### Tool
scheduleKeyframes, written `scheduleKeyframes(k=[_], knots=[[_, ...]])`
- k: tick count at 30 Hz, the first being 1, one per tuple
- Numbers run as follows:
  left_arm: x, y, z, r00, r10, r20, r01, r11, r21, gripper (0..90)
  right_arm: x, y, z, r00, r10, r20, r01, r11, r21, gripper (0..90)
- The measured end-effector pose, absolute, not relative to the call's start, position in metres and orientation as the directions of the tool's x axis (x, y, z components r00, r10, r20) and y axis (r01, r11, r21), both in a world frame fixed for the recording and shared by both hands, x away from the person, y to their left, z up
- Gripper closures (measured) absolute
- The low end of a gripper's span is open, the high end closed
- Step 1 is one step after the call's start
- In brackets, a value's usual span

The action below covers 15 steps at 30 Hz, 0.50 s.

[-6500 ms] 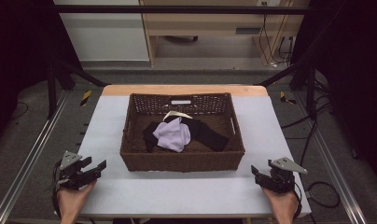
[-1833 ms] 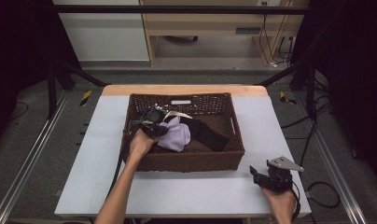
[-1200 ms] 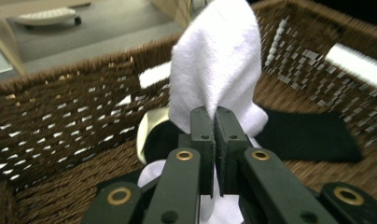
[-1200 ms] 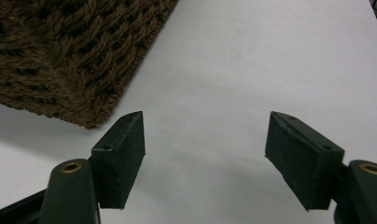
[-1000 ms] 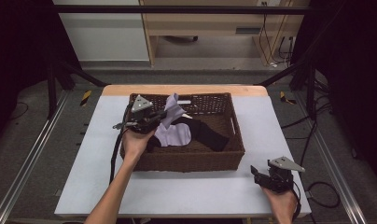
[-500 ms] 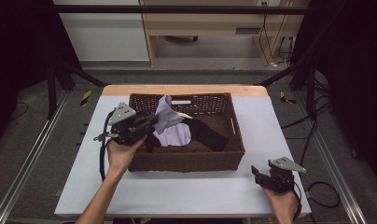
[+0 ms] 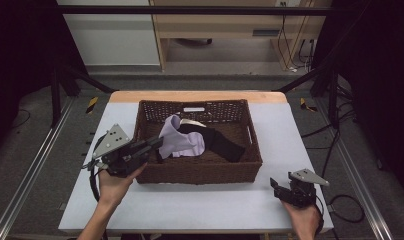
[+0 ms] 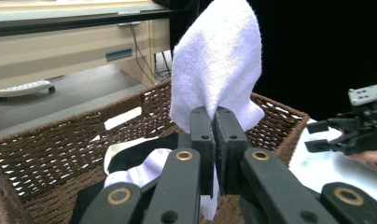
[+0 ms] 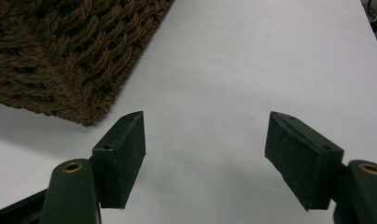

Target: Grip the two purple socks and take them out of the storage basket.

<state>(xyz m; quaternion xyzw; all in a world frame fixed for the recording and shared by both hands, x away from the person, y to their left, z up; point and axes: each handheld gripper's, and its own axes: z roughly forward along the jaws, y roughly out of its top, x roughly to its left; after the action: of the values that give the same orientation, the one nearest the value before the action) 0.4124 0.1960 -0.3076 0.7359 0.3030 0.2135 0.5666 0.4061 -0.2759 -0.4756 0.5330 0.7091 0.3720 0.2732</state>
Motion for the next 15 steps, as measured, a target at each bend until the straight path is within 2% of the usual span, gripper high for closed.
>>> scheduleKeyframes(k=[15], knots=[[0.366, 0.211, -0.330, 0.759, 0.651, -0.033, 0.227, -0.216, 0.950, 86.4, 0.405, -0.275, -0.475, -0.283, 0.959, 0.008, 0.553, 0.157, 0.818, 29.0]])
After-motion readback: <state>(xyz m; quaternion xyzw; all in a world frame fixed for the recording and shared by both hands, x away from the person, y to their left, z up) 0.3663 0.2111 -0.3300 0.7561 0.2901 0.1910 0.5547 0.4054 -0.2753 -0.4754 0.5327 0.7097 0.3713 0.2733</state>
